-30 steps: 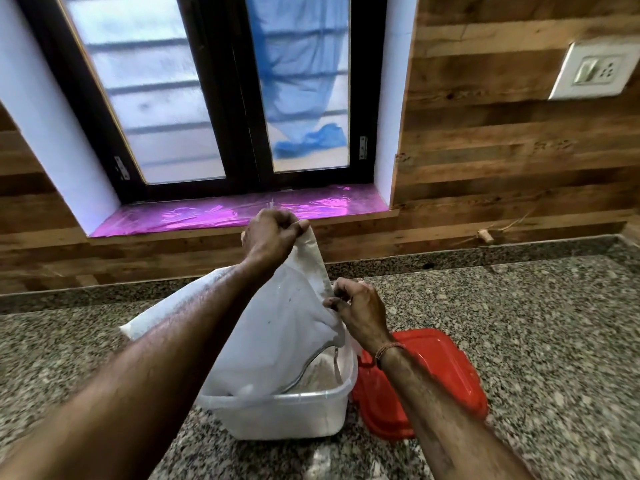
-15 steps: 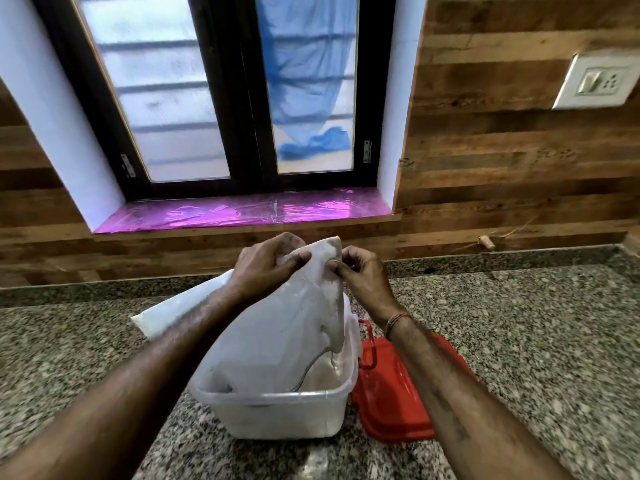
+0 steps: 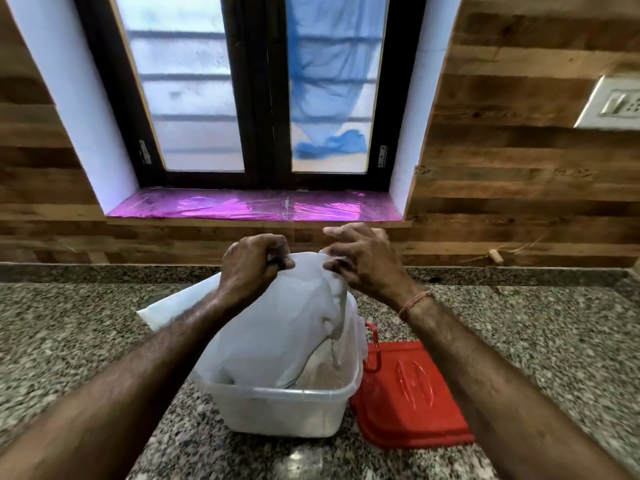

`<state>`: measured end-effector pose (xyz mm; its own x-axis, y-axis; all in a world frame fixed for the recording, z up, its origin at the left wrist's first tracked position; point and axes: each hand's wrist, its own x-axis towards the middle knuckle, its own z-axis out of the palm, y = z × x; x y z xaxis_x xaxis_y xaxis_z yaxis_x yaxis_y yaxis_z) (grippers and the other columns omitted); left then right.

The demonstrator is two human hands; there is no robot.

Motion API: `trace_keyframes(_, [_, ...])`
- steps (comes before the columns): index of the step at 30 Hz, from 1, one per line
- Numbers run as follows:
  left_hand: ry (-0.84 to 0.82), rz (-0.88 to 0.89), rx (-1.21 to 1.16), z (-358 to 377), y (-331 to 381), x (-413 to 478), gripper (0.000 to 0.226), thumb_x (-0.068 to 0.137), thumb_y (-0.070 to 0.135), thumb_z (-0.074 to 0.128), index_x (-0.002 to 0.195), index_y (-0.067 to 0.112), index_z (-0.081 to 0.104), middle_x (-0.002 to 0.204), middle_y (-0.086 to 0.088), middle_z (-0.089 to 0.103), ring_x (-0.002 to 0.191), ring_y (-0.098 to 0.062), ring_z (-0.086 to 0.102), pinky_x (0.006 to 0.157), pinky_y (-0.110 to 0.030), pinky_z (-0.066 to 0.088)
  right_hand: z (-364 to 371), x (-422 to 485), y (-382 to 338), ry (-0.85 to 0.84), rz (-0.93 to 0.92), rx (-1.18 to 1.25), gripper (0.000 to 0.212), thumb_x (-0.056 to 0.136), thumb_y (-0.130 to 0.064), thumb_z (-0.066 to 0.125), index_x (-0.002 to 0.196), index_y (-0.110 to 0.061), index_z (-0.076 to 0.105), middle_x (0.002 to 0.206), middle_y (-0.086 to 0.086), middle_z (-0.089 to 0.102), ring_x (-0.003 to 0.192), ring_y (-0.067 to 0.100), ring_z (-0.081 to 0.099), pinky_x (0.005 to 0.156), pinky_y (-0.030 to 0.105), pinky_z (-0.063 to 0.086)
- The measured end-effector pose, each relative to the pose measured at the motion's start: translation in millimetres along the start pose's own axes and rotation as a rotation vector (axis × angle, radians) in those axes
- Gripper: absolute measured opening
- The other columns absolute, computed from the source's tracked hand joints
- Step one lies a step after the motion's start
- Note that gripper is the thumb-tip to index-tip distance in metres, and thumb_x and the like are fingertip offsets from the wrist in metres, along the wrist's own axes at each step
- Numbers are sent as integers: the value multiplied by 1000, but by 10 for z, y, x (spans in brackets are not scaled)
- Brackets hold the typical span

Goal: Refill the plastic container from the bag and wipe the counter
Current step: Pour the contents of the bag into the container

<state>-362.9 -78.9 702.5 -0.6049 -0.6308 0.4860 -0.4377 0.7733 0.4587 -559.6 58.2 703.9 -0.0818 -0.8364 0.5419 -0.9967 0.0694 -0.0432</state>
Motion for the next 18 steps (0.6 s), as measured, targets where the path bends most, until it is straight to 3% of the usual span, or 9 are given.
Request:
trace_keyframes(2, [-20,-25,-32,-6,-32,-9,19,77,38,83,74,28,66,74,13,69,80,-13,66,66,-30,46,49,-51,93,-39,6,-66,21,88,-42,69,107,-33,76,136,-9,65,125,17,57,96,43,42])
trace_keyframes(4, [-35,-30,-50,-6,-50,-15,20,78,39,82,73,29,66,73,15,67,81,-13,66,68,-31,48,61,-108,183,-19,119,-33,17,90,-29,70,106,-30,76,110,-6,77,101,17,71,80,33,49])
trace_keyframes(6, [-45,-23,-68,-16,-65,-8,18,79,39,82,74,29,67,74,15,68,81,-13,66,70,-33,52,70,-151,258,-39,233,-4,16,92,-23,69,103,-31,76,96,-7,78,88,16,74,71,29,55])
trace_keyframes(8, [-52,-13,-87,-23,-58,7,17,80,37,82,76,28,69,74,15,68,80,-12,65,71,-33,53,57,-170,281,-71,331,270,23,95,-29,66,117,-36,70,101,-10,75,91,9,71,76,32,60])
trace_keyframes(10, [-60,-6,-91,-13,-29,14,15,80,37,82,77,26,71,74,16,68,81,-11,66,70,-32,52,-5,-128,190,-82,406,700,37,95,-35,67,132,-35,64,109,-9,71,97,3,67,79,22,59])
trace_keyframes(11, [-66,-1,-85,4,-12,14,15,80,37,82,78,26,72,74,16,68,81,-10,67,69,-31,51,-18,-88,138,-55,397,768,36,94,-35,69,129,-32,67,108,-8,72,95,0,66,76,17,56])
trace_keyframes(14, [-90,19,-78,56,20,-16,15,81,39,81,79,27,71,76,14,70,80,-10,67,66,-28,47,63,-12,52,44,369,591,8,90,-29,74,90,-22,78,76,-13,72,68,-9,60,61,17,45])
trace_keyframes(15, [-93,27,-82,61,29,-32,15,82,39,80,79,27,71,76,14,70,80,-9,66,65,-28,45,95,-7,61,82,368,496,12,90,-32,74,82,-22,75,68,-15,69,63,-8,58,58,20,44])
trace_keyframes(18, [-86,7,-87,32,30,-50,15,83,39,79,79,28,71,76,18,68,81,-6,64,65,-26,39,133,-57,149,101,430,523,24,86,-50,72,91,-26,73,75,-14,69,70,0,62,60,30,53])
